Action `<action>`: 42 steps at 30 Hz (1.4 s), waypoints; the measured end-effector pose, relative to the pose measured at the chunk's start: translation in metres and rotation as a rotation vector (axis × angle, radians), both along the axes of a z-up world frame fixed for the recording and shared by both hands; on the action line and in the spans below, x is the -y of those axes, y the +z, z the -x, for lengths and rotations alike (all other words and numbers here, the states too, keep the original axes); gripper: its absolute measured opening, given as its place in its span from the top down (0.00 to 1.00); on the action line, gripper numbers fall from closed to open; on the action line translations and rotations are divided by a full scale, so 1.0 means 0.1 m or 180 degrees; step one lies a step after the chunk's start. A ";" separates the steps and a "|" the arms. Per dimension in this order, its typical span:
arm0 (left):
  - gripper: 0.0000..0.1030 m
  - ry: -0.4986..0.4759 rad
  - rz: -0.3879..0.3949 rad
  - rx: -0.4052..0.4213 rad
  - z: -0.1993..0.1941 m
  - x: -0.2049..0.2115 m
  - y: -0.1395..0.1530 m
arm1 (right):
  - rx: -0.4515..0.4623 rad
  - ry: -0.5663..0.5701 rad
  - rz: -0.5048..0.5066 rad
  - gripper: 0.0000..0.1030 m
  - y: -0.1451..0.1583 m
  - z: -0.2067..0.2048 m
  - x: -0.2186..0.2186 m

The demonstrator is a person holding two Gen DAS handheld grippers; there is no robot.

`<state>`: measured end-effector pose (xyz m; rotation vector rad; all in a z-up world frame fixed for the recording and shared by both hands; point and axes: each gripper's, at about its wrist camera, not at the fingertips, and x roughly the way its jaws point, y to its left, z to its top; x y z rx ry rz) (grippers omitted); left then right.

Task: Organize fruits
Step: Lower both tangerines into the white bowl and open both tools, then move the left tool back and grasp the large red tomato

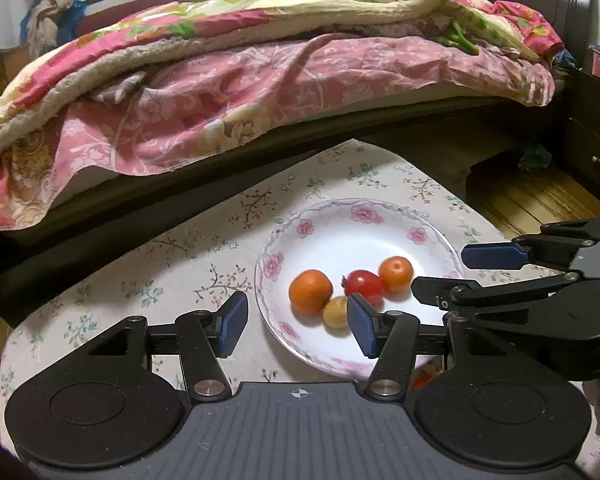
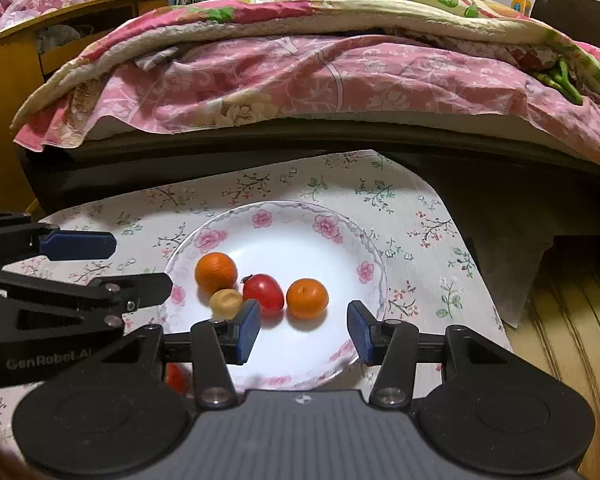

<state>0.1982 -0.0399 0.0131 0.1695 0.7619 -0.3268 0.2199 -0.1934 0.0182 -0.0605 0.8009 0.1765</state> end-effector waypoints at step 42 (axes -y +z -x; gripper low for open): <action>0.39 0.0008 -0.0049 -0.0241 1.16 -0.08 -0.10 | -0.0384 0.0093 -0.0034 0.51 -0.06 1.14 -0.10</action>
